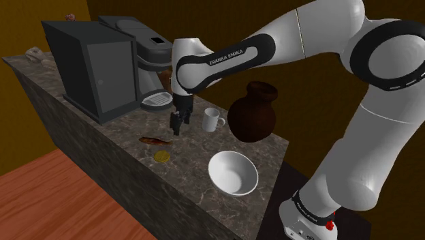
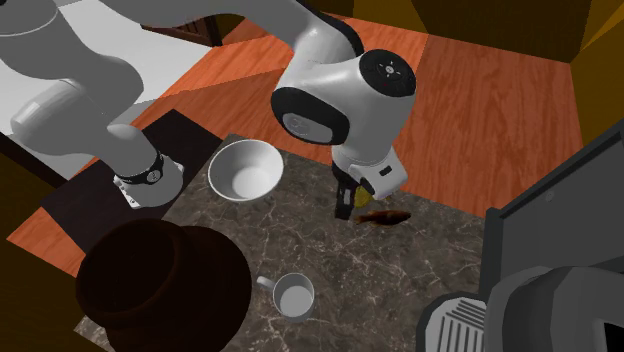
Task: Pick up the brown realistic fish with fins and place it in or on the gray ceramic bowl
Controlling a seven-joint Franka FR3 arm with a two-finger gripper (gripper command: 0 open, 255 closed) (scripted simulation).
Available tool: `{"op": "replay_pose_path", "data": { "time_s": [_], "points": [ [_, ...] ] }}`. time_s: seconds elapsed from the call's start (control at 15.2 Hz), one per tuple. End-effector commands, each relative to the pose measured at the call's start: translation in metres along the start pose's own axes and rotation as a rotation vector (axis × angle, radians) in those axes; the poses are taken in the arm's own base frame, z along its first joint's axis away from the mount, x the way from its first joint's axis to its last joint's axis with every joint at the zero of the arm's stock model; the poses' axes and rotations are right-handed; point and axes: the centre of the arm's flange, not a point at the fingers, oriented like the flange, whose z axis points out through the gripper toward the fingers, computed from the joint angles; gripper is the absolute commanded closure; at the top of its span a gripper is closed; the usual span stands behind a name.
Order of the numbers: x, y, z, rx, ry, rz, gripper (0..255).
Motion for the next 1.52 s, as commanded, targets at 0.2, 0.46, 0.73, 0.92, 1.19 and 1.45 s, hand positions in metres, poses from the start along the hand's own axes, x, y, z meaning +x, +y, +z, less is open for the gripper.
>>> {"op": "replay_pose_path", "data": {
  "time_s": [0.2, 0.46, 0.73, 0.92, 1.19, 1.45],
  "points": [
    [0.056, -0.016, 0.035, -0.005, 0.008, -0.058, 0],
    [0.099, -0.031, 0.061, -0.009, 0.014, -0.103, 0],
    [0.1, -0.031, 0.078, -0.009, 0.014, -0.105, 0],
    [0.1, -0.031, 0.093, -0.009, 0.014, -0.105, 0],
    [0.1, -0.031, 0.102, -0.009, 0.014, -0.105, 0],
    [0.1, -0.031, 0.102, -0.009, 0.014, -0.105, 0]
  ]
}}
